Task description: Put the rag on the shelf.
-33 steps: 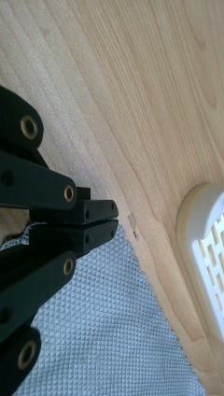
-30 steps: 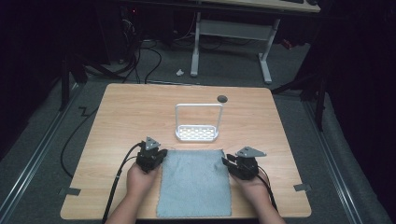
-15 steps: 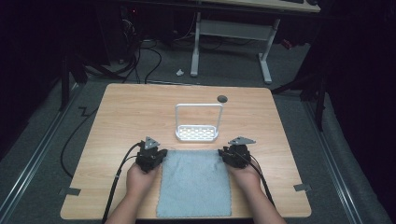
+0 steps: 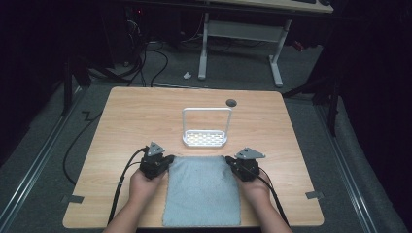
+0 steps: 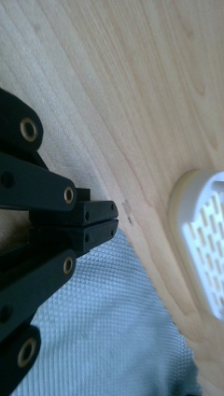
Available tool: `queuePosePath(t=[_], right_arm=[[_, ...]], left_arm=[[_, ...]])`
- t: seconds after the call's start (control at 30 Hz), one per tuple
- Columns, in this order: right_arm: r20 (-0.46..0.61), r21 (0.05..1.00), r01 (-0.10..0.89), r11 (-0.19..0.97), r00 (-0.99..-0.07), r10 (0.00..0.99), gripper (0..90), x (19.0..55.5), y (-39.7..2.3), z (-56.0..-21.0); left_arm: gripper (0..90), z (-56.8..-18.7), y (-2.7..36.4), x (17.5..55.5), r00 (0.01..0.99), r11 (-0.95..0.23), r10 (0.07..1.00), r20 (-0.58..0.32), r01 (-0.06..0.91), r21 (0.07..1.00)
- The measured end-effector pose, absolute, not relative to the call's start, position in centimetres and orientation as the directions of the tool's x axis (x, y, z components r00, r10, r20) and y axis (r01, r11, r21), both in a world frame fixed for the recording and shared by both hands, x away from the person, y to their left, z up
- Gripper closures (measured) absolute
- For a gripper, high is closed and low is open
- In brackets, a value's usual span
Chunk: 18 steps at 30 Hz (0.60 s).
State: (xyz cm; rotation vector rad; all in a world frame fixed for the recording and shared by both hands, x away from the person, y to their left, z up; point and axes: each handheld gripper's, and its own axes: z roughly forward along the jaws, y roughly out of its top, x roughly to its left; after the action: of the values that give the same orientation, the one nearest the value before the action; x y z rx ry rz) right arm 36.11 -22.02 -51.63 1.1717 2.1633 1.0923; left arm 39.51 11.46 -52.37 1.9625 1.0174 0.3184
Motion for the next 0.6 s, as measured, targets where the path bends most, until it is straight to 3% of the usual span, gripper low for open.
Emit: queuePosePath(t=[0.17, 0.37, 0.6], right_arm=[[0.009, 0.854, 0.445, 0.268, -0.529, 0.848, 90.0, 34.4, -22.6, -50.2], [-0.016, 0.877, 0.401, 0.266, -0.528, 0.849, 90.0, 33.6, -22.3, -49.7], [-0.021, 0.91, 0.342, 0.233, -0.524, 0.852, 90.0, 33.1, -22.3, -48.7]], left_arm=[[89.5, -51.3, 11.6, 37.4, 0.652, -0.213, 0.74, -0.166, 0.461, 0.862], [89.4, -50.2, 11.6, 35.6, 0.666, -0.227, 0.741, -0.085, 0.368, 0.902], [89.4, -49.0, 12.5, 35.2, 0.656, -0.153, 0.746, -0.116, 0.339, 0.928]])
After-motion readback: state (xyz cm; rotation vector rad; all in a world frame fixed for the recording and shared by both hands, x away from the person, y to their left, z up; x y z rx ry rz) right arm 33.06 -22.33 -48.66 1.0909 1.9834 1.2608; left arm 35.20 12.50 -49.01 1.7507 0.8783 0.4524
